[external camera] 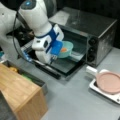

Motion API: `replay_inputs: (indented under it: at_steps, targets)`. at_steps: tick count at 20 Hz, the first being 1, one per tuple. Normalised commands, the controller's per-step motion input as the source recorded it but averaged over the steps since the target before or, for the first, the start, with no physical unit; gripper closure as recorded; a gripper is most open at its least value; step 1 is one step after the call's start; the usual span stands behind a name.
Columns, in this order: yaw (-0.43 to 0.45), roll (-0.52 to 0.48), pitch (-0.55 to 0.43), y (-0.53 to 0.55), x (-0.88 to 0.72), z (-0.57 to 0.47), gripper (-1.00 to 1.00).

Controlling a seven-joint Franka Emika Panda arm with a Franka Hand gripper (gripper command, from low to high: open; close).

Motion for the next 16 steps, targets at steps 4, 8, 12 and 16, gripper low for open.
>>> replay_inputs:
  at_steps: [4,8,12,16]
  targets:
    - [0.187,-0.134,0.220,-0.51,0.73,0.27,1.00]
    - [0.209,-0.110,0.226,-0.59,0.71,0.25,1.00]
    - [0.190,-0.036,0.260,-0.41,0.54,0.28,1.00]
    - [0.142,-0.078,0.258,-0.16,0.52,0.25,1.00]
